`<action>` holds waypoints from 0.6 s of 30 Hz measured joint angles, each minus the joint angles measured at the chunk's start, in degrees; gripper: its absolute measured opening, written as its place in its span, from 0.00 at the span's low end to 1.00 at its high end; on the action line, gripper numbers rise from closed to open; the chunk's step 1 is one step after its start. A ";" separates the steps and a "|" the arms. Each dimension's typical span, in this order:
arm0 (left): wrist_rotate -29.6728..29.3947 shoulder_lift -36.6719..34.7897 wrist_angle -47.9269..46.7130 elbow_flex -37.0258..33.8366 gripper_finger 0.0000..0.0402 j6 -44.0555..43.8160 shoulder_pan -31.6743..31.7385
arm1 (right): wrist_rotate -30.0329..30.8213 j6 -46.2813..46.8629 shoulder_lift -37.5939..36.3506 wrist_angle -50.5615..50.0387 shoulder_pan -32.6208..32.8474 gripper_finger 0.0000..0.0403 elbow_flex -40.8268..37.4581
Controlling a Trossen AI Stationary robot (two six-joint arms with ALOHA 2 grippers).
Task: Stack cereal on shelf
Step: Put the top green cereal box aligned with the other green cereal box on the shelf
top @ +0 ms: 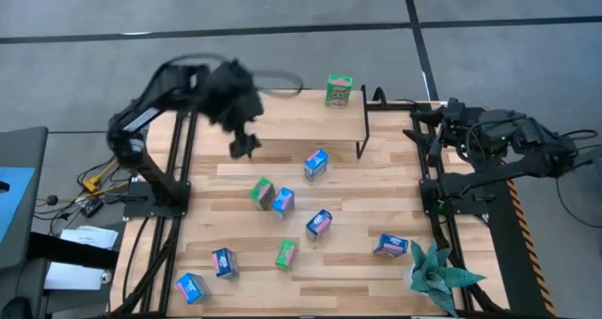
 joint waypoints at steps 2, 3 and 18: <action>-9.75 -2.10 1.16 -1.85 0.90 -9.84 -5.69 | 0.00 0.29 0.17 0.08 0.00 0.71 0.00; -15.14 -3.28 1.51 -3.45 0.90 -14.71 -8.83 | 0.00 0.31 0.23 0.06 0.00 0.71 0.00; -38.74 -9.62 22.01 -48.59 0.90 -55.06 -32.79 | 0.00 0.10 0.42 -0.18 0.00 0.71 0.00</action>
